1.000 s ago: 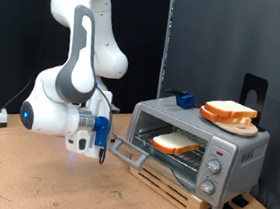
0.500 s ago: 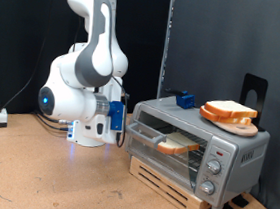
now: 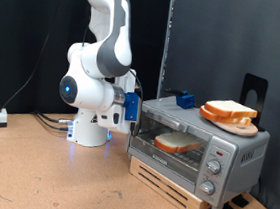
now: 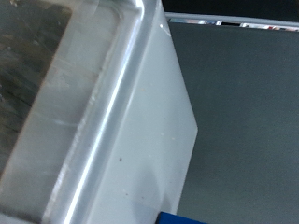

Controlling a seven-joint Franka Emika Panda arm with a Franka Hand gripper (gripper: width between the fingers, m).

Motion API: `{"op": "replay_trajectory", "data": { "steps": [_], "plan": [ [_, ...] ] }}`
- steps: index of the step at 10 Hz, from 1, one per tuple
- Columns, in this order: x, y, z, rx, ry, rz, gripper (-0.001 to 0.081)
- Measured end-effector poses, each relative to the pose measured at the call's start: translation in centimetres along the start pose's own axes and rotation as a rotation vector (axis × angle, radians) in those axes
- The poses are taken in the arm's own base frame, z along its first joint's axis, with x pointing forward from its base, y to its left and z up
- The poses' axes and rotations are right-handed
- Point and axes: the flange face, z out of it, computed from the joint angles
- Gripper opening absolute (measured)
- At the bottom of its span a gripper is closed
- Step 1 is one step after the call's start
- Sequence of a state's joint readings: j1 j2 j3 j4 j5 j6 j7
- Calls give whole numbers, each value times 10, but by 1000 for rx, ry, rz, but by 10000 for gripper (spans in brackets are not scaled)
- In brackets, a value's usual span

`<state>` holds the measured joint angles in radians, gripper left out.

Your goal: Make a piece of toast with the oven

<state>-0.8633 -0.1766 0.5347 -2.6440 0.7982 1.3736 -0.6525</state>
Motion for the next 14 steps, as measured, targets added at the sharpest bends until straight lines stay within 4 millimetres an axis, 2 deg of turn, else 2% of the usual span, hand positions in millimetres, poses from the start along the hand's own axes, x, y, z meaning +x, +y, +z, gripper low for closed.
{"op": "replay_trajectory", "data": {
  "steps": [2, 5, 6, 8, 11, 14],
  "plan": [
    [-6, 3, -16, -14, 74, 51, 807],
    [-13, 21, -61, -24, 217, 136, 807],
    [-12, 24, -68, -26, 219, 166, 807],
    [-11, 19, -67, 9, 208, 138, 807],
    [9, -3, -88, 79, 211, 56, 807],
    [38, -17, -108, 39, 163, 24, 807]
  ]
}}
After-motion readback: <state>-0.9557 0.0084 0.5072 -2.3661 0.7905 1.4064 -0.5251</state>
